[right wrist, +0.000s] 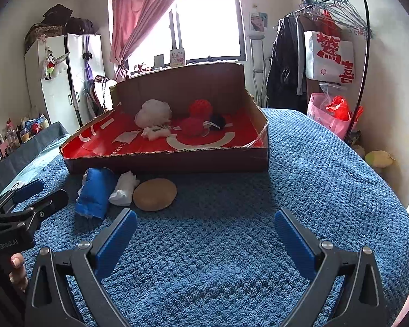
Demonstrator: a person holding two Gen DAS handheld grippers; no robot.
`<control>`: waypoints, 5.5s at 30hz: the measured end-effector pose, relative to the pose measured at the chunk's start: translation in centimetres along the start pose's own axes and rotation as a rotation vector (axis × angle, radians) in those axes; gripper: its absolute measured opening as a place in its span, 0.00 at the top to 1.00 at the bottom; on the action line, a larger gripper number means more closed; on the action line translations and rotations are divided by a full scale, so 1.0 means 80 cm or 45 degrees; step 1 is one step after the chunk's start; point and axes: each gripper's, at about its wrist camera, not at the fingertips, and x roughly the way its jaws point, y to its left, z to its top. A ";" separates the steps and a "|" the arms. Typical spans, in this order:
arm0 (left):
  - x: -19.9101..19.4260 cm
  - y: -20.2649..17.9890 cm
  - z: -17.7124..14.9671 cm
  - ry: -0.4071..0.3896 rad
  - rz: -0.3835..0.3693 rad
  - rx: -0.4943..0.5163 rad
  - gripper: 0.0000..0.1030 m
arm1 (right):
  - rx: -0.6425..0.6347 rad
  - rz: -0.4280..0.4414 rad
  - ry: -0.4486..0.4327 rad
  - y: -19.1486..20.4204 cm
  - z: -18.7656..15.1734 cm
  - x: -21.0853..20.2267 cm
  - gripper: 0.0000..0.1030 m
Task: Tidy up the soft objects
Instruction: 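Lift both tools out of the box back over the blanket, then grasp the cork disc with the right tool while the left grasps the cream crochet piece, then carry both items into the box and open both tools to release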
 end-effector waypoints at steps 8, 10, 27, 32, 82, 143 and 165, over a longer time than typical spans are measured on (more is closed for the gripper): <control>0.030 0.009 0.023 0.133 -0.076 -0.011 0.02 | -0.007 0.143 0.217 -0.002 0.032 0.044 0.00; 0.036 0.012 0.028 0.153 -0.073 0.001 0.02 | -0.007 0.160 0.250 -0.002 0.037 0.053 0.00; 0.062 0.050 0.025 0.350 -0.132 0.224 0.03 | -0.070 0.250 0.415 0.000 0.044 0.094 0.00; 0.078 0.043 0.027 0.389 -0.193 0.244 0.07 | -0.106 0.281 0.464 0.008 0.043 0.109 0.03; 0.099 0.026 0.115 0.306 -0.271 0.196 0.74 | -0.152 0.173 0.347 -0.005 0.136 0.116 0.54; 0.216 0.043 0.128 0.624 -0.259 0.237 0.74 | -0.355 -0.014 0.622 0.003 0.146 0.224 0.48; 0.207 0.045 0.129 0.581 -0.271 0.211 0.39 | -0.349 0.028 0.609 0.017 0.142 0.211 0.32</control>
